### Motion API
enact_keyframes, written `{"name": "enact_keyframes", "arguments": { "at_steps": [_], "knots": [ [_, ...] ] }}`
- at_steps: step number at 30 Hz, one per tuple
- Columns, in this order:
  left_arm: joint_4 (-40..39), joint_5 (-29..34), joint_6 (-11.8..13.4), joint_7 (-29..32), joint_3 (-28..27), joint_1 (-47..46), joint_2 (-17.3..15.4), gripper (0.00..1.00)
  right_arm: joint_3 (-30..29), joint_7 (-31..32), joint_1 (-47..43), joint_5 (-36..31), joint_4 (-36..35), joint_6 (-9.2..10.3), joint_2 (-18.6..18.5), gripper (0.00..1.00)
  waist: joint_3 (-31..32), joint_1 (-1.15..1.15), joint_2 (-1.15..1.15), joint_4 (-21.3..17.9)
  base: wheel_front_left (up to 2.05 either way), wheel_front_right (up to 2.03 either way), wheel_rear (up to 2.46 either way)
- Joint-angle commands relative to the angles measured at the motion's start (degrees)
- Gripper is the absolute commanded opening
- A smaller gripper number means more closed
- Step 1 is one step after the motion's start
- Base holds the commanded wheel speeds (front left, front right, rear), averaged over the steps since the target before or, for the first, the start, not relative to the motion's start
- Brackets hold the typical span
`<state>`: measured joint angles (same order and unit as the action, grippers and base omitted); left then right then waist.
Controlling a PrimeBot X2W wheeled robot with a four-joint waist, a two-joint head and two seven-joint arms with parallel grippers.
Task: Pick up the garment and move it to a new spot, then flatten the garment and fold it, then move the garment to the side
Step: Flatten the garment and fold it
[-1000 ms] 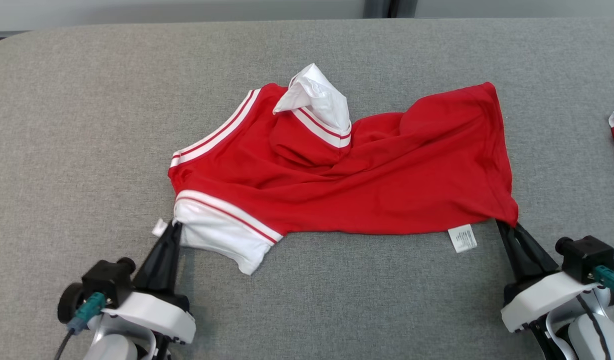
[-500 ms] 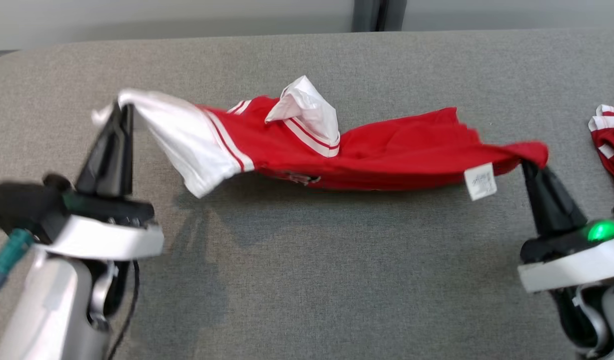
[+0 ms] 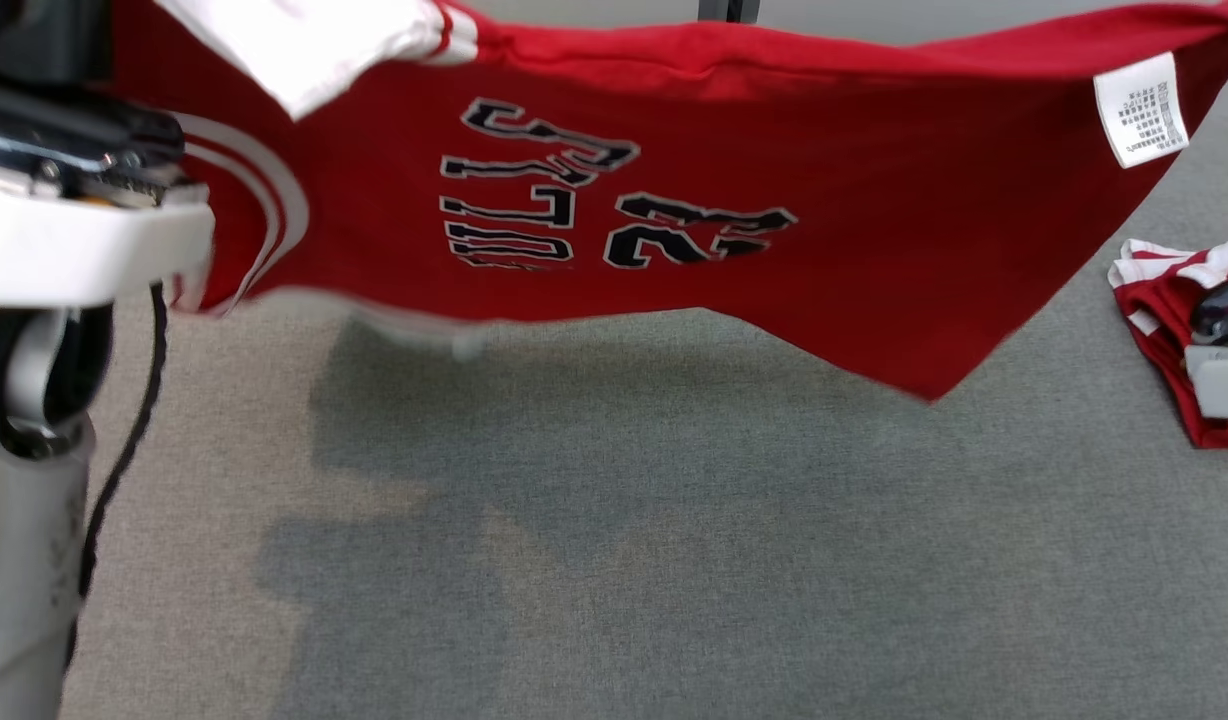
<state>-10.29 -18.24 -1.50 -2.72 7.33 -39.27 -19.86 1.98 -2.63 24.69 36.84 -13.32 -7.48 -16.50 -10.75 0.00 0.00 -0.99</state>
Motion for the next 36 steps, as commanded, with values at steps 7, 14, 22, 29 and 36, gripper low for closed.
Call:
{"name": "enact_keyframes", "arguments": {
  "at_steps": [7,14,22,29,36],
  "knots": [
    [2.2,-1.9,-0.8,3.2,0.1,-7.3,-0.3,0.0,-1.4,3.3,4.6,2.4,-0.9,-0.04,0.0,0.0,0.9,0.0,0.0,-0.7,0.0,0.0,0.0],
    [5.5,-3.0,-1.6,3.2,0.6,-12.7,0.0,0.0,-1.1,4.1,9.8,4.2,1.6,-0.04,0.2,0.0,-3.5,0.0,0.0,-1.0,0.0,0.0,0.0],
    [18.1,-2.5,-4.1,-0.7,3.8,-28.0,1.8,0.0,3.0,2.8,27.0,6.3,11.9,-0.04,-0.5,0.0,-12.7,0.0,0.0,-2.1,0.0,0.0,0.0],
    [32.2,-3.2,-5.2,-6.0,5.6,-41.3,4.2,0.0,8.6,-3.3,43.4,8.9,24.8,-0.04,0.9,0.0,-16.4,0.0,0.0,-2.7,0.0,0.0,0.0],
    [44.4,-5.1,-5.6,-7.6,6.6,-48.0,5.8,0.0,14.8,-9.1,52.3,11.5,36.8,-0.04,2.1,0.0,-17.7,0.0,0.0,-2.4,0.0,0.0,0.0]
  ]
}}
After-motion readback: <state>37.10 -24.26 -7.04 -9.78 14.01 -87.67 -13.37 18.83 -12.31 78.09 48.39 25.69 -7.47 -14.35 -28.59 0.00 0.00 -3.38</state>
